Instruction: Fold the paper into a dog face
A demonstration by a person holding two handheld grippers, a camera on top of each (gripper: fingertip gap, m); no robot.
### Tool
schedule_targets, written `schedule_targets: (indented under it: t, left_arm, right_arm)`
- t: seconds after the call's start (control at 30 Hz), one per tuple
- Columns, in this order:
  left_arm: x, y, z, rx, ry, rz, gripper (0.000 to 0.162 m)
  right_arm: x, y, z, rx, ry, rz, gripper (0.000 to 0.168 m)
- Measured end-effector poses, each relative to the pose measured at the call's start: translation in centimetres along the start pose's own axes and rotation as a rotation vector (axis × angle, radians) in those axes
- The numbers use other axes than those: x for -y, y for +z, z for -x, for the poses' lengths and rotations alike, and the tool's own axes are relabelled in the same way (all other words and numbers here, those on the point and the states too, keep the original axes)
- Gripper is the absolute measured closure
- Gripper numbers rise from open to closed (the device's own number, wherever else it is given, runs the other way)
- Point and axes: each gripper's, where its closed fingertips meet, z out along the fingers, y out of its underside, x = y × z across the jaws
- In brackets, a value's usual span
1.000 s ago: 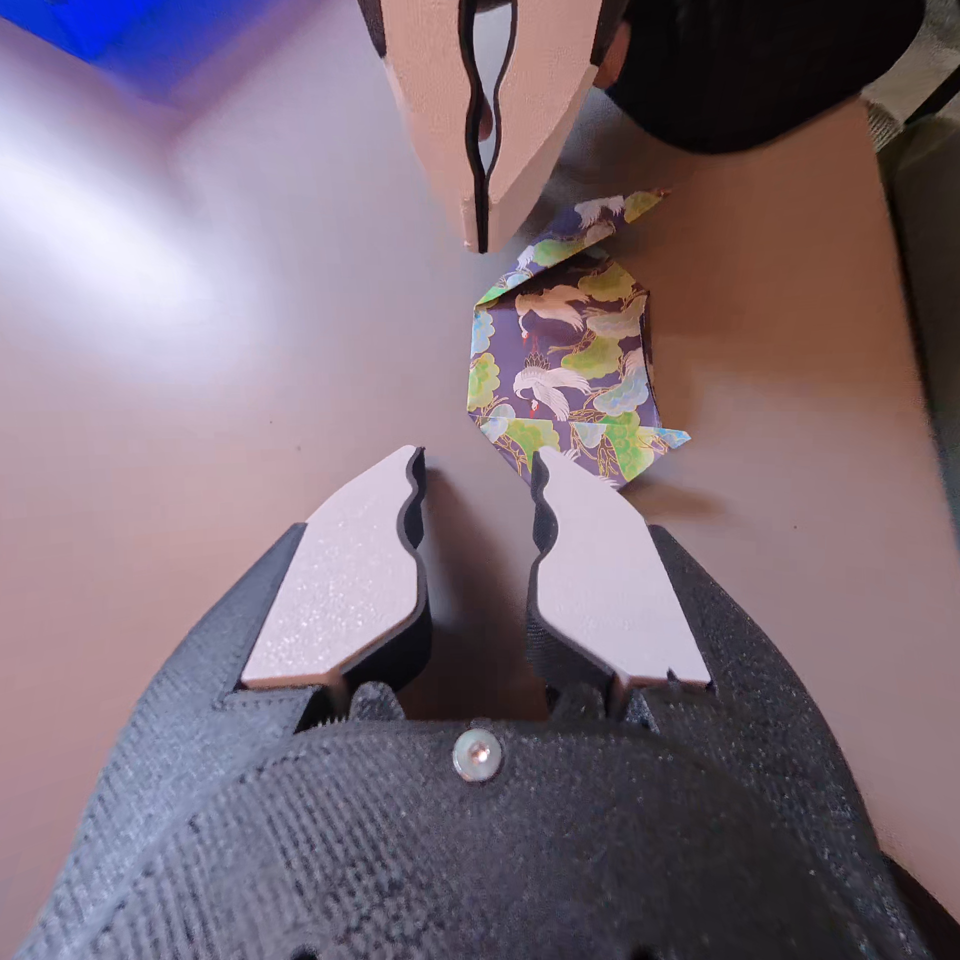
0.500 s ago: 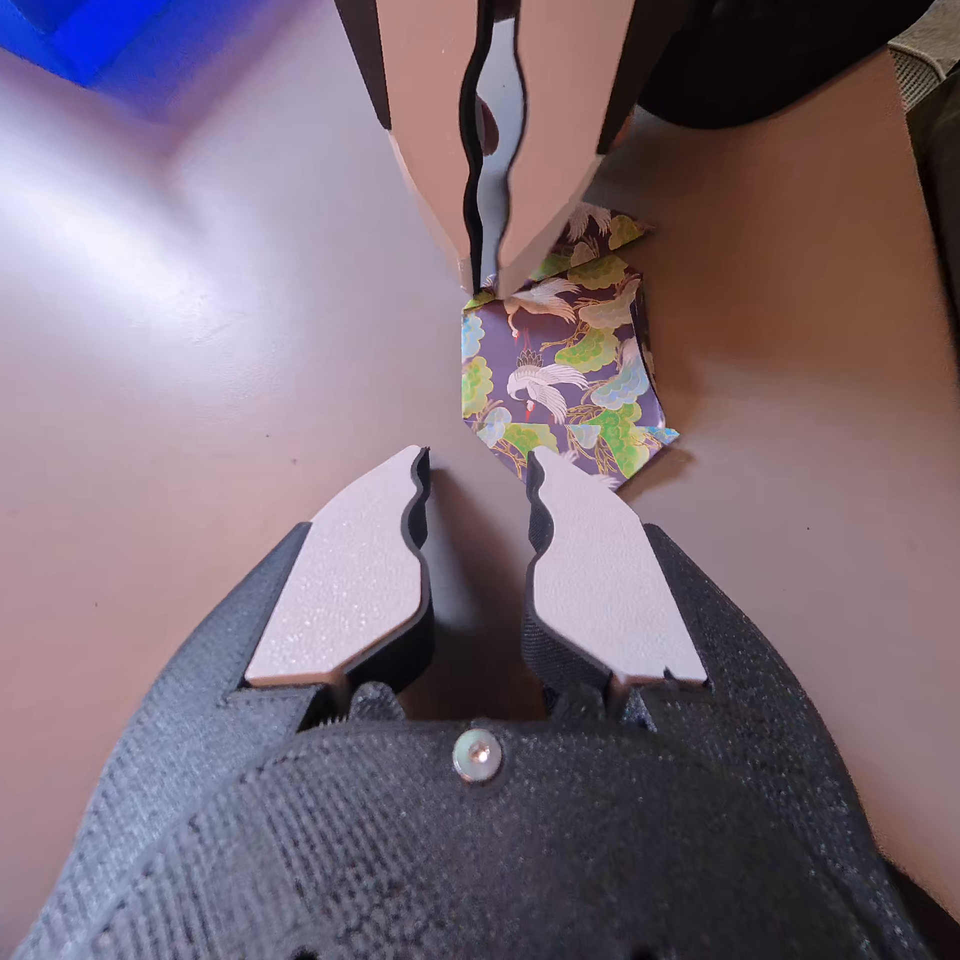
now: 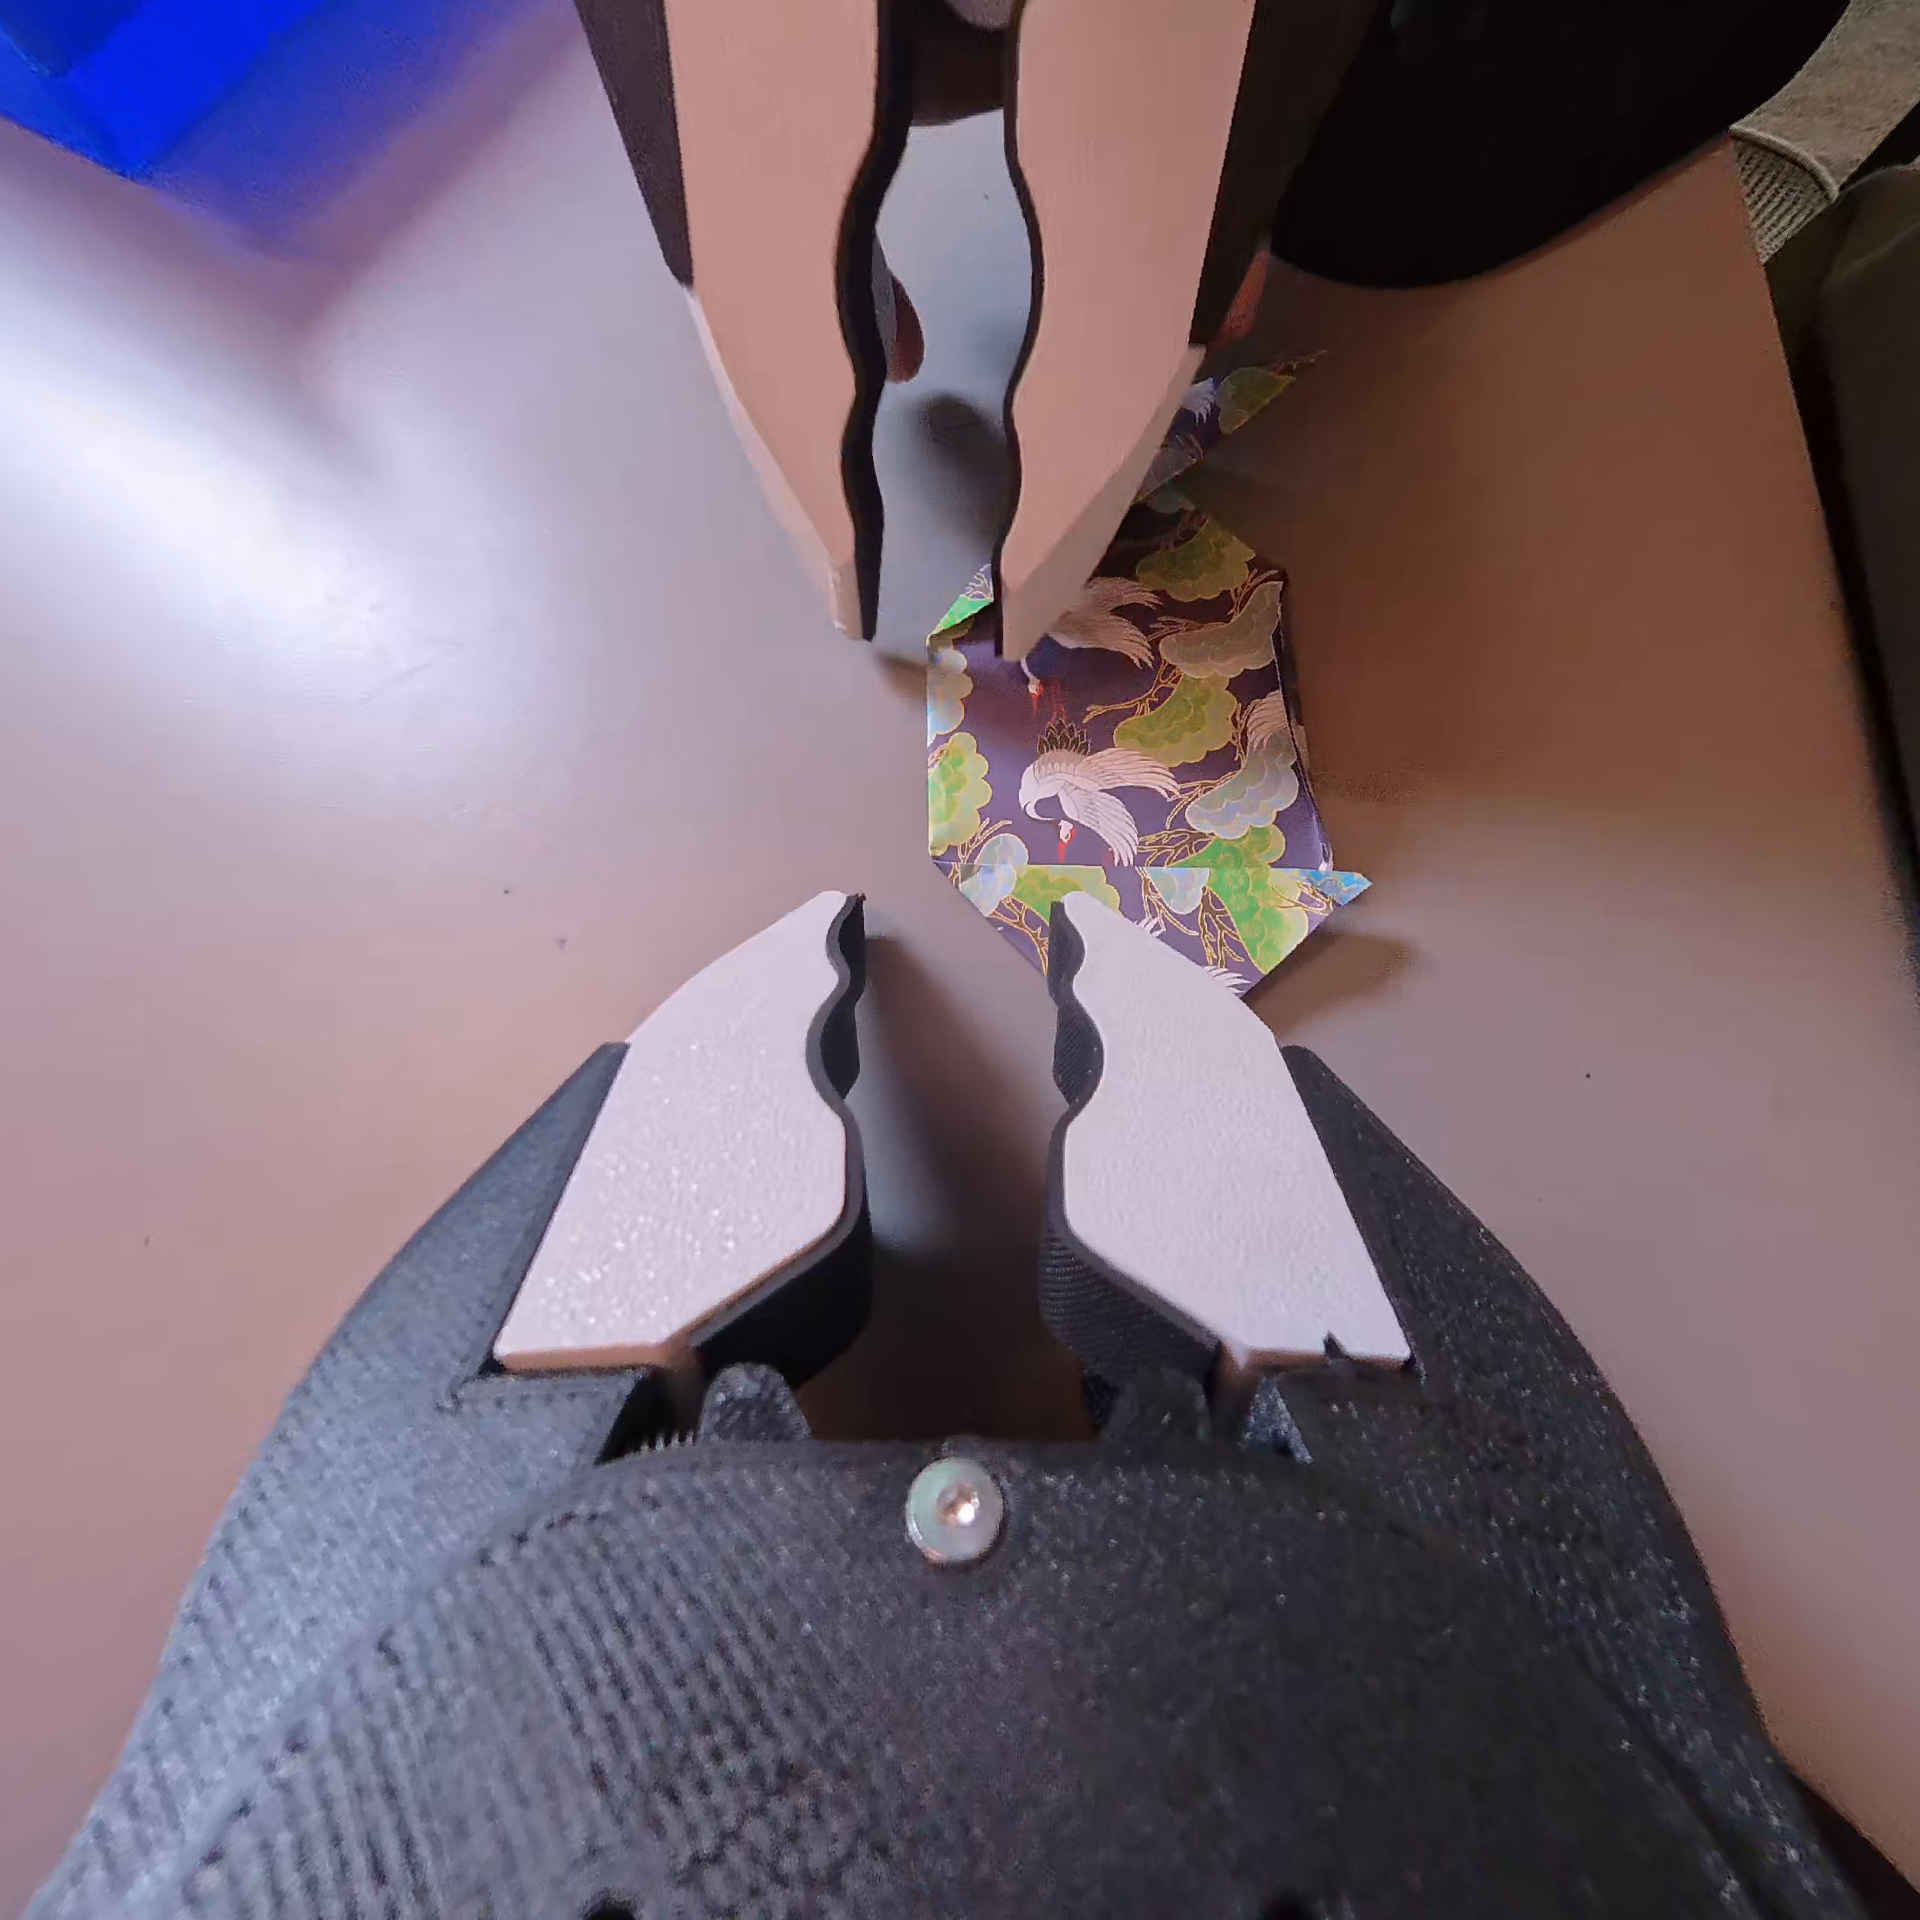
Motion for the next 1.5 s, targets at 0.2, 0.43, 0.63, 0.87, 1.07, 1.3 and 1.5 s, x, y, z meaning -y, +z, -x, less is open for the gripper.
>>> schedule_targets:
  t: [0.2, 0.43, 0.63, 0.87, 1.07, 1.3, 1.5]
  left_arm:
    - [0.0, -0.1, 0.1, 0.002, 0.000, -0.004, 0.128]
    - [0.6, -0.6, 0.0, -0.025, -0.035, -0.050, 0.127]
    - [1.4, -0.9, -0.3, -0.088, -0.105, -0.120, 0.124]
    - [3.1, -1.8, -0.6, -0.172, -0.189, -0.242, 0.125]
    - [4.1, -3.4, -0.1, -0.202, -0.219, -0.316, 0.162]
    - [4.0, -4.7, 0.6, -0.303, -0.345, -0.373, 0.162]
    - [4.9, -5.6, 1.6, -0.349, -0.463, -0.490, 0.162]
  right_arm:
    - [-0.1, 0.3, 0.1, -0.030, -0.013, 0.035, 0.159]
    - [0.5, 0.0, 0.0, -0.031, -0.001, -0.047, 0.168]
    - [3.4, -3.1, -0.5, -0.078, -0.041, -0.240, 0.168]
    - [5.1, -5.7, -0.9, -0.114, -0.021, -0.379, 0.168]
    - [5.8, -7.1, -1.4, -0.074, 0.035, -0.498, 0.165]
    - [3.9, -8.1, -2.5, 0.095, 0.179, -0.562, 0.120]
    - [4.7, -8.8, -2.8, 0.250, 0.380, -0.653, 0.168]
